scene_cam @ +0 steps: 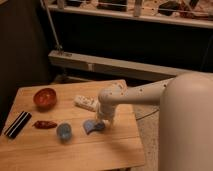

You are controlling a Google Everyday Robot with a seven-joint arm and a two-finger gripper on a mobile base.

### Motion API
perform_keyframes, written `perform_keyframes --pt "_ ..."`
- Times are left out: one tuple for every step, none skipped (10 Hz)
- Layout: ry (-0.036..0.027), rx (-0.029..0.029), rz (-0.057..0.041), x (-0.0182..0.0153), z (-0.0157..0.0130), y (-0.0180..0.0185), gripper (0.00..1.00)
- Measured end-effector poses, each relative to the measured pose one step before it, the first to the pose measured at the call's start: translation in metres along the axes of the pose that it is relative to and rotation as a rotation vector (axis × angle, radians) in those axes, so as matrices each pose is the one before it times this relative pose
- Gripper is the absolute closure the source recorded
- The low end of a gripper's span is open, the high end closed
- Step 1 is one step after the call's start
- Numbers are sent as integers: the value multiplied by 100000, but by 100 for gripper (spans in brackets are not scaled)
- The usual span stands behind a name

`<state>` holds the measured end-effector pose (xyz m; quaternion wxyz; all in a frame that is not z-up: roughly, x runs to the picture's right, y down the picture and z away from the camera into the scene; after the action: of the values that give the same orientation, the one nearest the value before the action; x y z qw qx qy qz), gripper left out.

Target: Wipe the white sponge on the table

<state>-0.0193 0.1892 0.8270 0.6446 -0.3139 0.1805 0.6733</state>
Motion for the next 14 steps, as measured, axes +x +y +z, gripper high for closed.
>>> perform_keyframes --pt "765 86 -505 109 177 87 35" --pt "798 91 -707 98 174 238 35" --pt "449 -89 -617 12 117 290 35" --pt "732 -29 -385 57 163 176 35" --pt "908 -90 -136 54 192 175 36" --pt "762 -161 78 17 151 133 42" --pt "666 -9 267 -7 106 15 52" --pt "888 180 406 8 96 -10 64" --pt "566 308 383 -6 67 -124 72" --pt "527 157 494 -29 47 -108 82" --pt "466 150 440 -44 45 -93 90" --pt "373 247 201 -56 39 -47 92" --pt "411 359 39 -18 32 -6 92" --pt "293 373 26 -32 39 -34 92"
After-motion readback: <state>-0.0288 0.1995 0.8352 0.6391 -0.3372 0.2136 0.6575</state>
